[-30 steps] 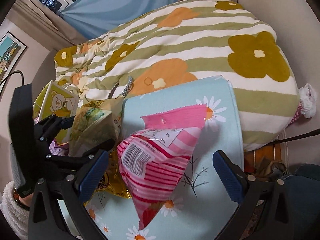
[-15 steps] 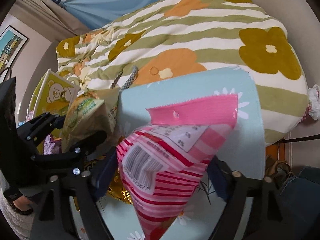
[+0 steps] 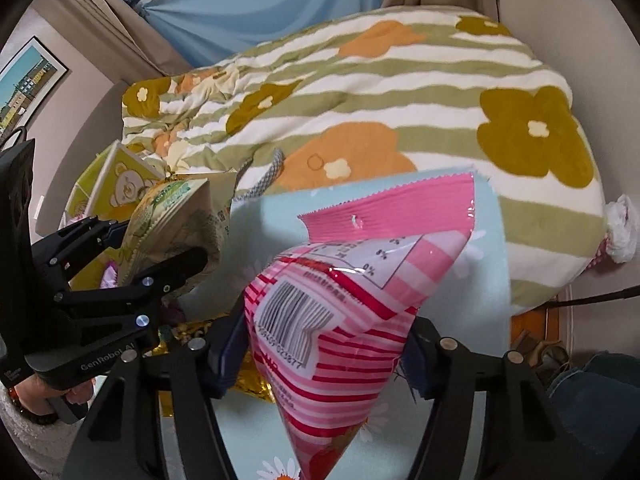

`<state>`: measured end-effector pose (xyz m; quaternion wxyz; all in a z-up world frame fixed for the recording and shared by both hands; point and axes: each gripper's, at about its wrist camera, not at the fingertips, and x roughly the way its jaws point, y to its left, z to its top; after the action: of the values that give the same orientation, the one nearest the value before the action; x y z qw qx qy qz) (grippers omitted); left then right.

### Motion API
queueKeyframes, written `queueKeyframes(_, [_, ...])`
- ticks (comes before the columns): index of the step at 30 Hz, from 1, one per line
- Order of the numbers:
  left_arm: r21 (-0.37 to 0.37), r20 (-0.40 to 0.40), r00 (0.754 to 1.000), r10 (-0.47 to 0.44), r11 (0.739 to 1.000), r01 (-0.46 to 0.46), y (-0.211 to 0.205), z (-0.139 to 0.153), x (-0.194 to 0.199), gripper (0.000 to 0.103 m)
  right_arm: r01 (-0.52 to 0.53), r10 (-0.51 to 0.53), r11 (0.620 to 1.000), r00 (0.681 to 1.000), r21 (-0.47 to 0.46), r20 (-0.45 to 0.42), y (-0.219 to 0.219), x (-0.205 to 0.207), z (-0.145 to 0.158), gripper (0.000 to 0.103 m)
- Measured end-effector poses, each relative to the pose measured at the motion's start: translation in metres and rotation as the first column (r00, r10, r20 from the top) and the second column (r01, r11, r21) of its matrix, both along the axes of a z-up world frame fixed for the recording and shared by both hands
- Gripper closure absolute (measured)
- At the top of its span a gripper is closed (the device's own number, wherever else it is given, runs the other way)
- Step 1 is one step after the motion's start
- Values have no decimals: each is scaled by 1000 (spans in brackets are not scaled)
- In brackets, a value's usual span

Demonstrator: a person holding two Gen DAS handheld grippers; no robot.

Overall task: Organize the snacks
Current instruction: 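Carry both bags into the yellow box and open both tools to release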

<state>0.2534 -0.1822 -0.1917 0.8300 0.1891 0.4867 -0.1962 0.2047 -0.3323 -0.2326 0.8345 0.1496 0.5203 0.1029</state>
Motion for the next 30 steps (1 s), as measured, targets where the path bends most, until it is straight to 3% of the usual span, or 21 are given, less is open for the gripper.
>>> queueKeyframes(9, [-102, 99, 989, 110, 990, -100, 38, 79, -11, 48, -64, 68, 997, 991, -37, 117, 21, -4, 74, 42])
queueKeyframes(16, [-129, 184, 956, 228, 970, -206, 124, 133, -19, 48, -155, 162, 987, 959, -47, 233, 89, 1, 134, 42])
queueKeyframes(23, [-105, 205, 926, 316, 948, -300, 215, 149, -13, 48, -243, 239, 970, 926, -24, 291, 178, 16, 161, 42])
queueKeyframes(30, [-114, 147, 921, 360, 931, -346, 290, 138, 10, 48, -274, 267, 962, 921, -15, 285, 247, 40, 160, 42])
